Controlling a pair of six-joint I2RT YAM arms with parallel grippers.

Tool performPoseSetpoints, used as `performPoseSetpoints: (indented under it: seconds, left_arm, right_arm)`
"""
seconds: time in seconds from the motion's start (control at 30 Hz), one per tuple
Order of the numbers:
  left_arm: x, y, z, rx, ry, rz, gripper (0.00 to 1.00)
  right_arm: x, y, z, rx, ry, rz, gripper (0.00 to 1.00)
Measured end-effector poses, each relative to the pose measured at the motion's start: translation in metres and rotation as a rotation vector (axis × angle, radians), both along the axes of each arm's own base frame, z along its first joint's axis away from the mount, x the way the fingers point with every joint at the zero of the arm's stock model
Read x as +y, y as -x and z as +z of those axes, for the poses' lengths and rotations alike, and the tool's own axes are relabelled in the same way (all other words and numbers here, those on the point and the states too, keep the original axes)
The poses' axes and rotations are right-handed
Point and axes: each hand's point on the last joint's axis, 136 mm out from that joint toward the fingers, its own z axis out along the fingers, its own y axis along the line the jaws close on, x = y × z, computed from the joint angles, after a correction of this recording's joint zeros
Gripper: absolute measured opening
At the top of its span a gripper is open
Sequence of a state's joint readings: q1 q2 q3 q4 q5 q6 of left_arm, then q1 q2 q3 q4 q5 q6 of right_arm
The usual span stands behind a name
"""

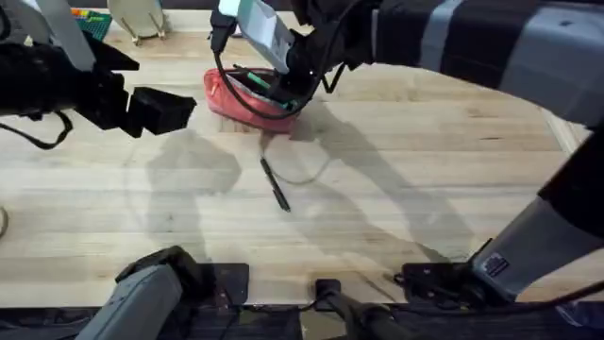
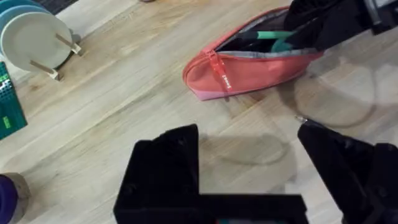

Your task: Unzip the bag, pick up the pens from the table one at a time and place them inside, then zip the bag closed.

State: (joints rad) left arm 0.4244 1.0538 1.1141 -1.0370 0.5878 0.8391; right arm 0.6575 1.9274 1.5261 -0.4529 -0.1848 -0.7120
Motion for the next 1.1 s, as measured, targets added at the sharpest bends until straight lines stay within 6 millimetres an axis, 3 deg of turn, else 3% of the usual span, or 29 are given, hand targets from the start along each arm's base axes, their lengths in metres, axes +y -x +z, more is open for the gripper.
performPoseSetpoints:
  seconds: [0.47,1.0,1.03,1.1]
  left_arm:
    - [0.000,0.000,0.000,0.000,0.000,0.000,0.993]
    - [0.000,0.000,0.000,0.000,0.000,0.000,0.994]
    - [0.000,0.000,0.000,0.000,0.000,0.000,0.994]
    - [0.000,0.000,0.000,0.000,0.000,0.000,0.994]
  right_arm:
    - [0.004,-0.005,-0.037,0.036,0.033,0.005,0.031]
    - [0.007,-0.009,-0.035,0.018,0.018,0.006,0.031]
    - [0.008,-0.009,-0.034,0.016,0.015,0.007,0.048]
    - [0.008,-0.010,-0.034,0.015,0.013,0.006,0.223]
